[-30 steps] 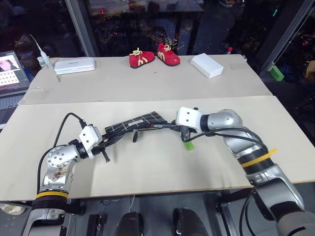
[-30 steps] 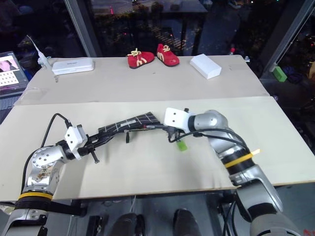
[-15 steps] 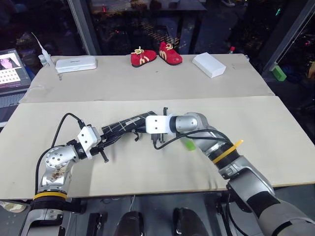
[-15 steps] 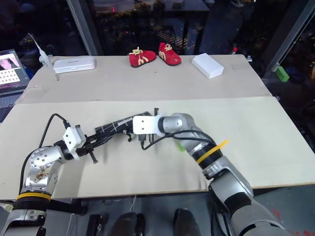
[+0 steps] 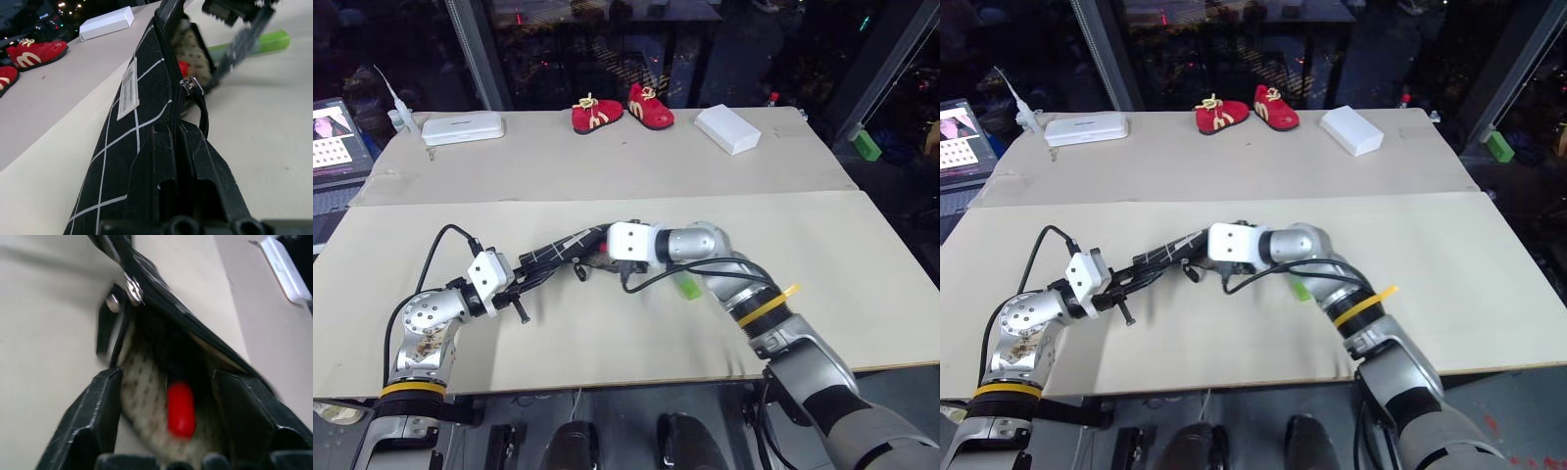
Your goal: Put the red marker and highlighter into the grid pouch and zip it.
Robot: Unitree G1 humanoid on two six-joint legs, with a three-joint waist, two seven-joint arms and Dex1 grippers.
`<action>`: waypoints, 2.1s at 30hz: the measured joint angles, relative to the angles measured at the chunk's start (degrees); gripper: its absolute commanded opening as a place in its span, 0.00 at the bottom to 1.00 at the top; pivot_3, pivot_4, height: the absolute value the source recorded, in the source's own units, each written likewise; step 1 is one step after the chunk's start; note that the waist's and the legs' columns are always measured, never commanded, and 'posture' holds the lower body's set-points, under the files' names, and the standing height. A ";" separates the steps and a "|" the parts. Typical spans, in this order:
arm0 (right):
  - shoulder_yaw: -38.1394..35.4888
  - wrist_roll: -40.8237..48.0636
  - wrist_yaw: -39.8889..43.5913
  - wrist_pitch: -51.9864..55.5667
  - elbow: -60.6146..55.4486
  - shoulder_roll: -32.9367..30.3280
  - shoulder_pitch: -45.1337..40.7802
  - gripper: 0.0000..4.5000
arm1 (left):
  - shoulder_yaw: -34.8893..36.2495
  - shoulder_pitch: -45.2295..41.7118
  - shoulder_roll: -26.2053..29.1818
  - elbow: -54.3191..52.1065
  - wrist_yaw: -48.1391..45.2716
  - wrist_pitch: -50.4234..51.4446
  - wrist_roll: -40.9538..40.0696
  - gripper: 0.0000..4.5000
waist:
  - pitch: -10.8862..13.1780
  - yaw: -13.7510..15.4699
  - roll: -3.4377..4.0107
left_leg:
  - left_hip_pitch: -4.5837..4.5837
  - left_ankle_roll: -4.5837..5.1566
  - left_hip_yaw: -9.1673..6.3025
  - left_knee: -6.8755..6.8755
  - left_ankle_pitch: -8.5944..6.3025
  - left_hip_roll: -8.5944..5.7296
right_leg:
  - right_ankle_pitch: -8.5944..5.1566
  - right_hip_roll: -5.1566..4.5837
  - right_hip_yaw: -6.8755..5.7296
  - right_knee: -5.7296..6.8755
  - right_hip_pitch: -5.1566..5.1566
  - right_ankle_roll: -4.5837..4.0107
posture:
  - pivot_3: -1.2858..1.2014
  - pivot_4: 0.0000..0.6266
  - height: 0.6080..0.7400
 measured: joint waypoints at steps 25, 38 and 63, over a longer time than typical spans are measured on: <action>-10.75 15.17 -12.90 42.95 -28.49 -8.41 23.19 0.71 | 0.12 2.38 -0.19 -3.36 1.24 0.53 -0.13 0.00 | -0.02 -0.02 -0.04 | 0.24 0.04 -0.12 -0.03 -0.03 -0.01 | -0.01 0.01 0.15 0.01 0.11 -0.04 | 0.52 0.24 1.00; -12.42 15.47 -15.54 40.77 -23.15 -6.59 23.57 0.71 | 0.16 2.54 -0.18 -3.74 1.59 1.28 -0.16 0.00 | -0.07 0.00 -0.12 | 0.45 0.04 -0.13 -0.03 -0.03 0.00 | -0.01 0.02 0.13 -0.05 0.40 -0.03 | 0.52 0.24 1.00; -20.12 23.92 -6.50 30.05 -31.80 -12.48 15.14 0.24 | 0.12 2.70 -0.17 -4.94 2.01 1.52 -0.22 0.00 | -0.06 0.08 -0.12 | 0.25 0.12 -0.27 -0.09 -0.09 0.05 | -0.06 0.06 0.04 -0.11 0.22 0.03 | 0.52 0.24 1.00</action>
